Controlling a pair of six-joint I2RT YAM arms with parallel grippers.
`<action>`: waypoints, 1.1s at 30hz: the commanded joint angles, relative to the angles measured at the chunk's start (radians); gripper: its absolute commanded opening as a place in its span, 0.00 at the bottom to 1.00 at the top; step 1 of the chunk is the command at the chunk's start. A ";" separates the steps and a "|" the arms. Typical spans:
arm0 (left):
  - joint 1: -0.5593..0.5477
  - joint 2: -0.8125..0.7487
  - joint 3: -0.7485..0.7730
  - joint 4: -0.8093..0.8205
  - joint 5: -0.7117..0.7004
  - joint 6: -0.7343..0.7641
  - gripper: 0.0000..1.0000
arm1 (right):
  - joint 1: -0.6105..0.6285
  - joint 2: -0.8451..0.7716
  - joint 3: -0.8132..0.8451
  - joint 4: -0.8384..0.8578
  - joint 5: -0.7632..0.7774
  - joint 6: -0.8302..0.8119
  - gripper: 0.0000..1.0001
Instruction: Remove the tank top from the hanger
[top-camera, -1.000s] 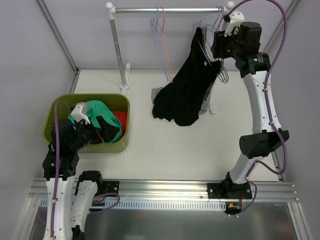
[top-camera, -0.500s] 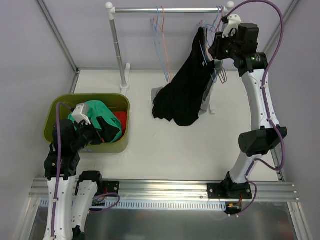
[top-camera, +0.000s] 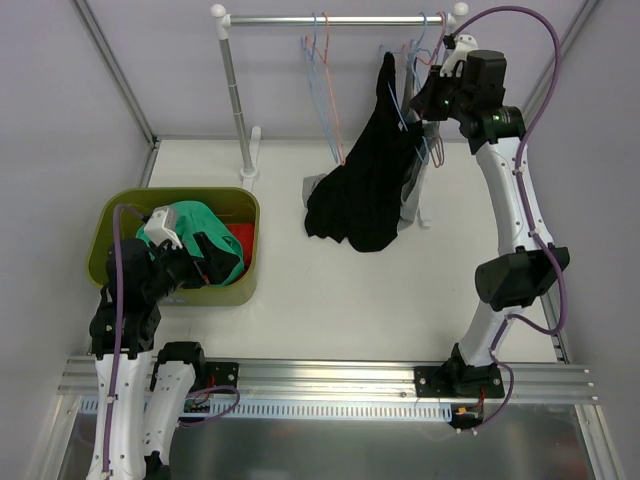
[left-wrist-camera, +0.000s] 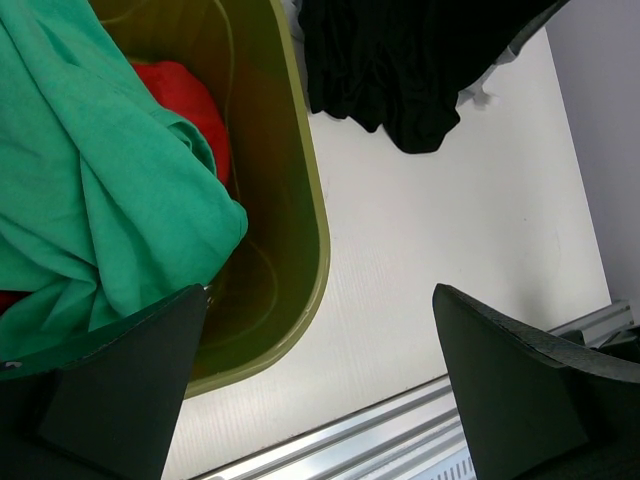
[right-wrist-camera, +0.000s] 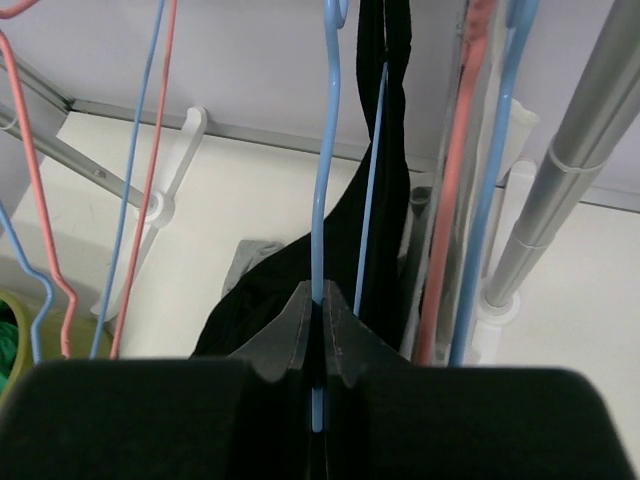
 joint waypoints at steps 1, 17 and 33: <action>-0.009 -0.005 -0.009 0.040 -0.003 0.021 0.99 | 0.015 -0.066 0.001 0.098 -0.031 0.068 0.00; -0.030 0.104 0.169 0.158 0.197 -0.018 0.99 | 0.019 -0.296 -0.180 0.238 -0.111 0.121 0.00; -0.729 0.535 0.621 0.285 -0.272 0.056 0.99 | -0.002 -0.980 -0.772 0.098 -0.222 0.133 0.00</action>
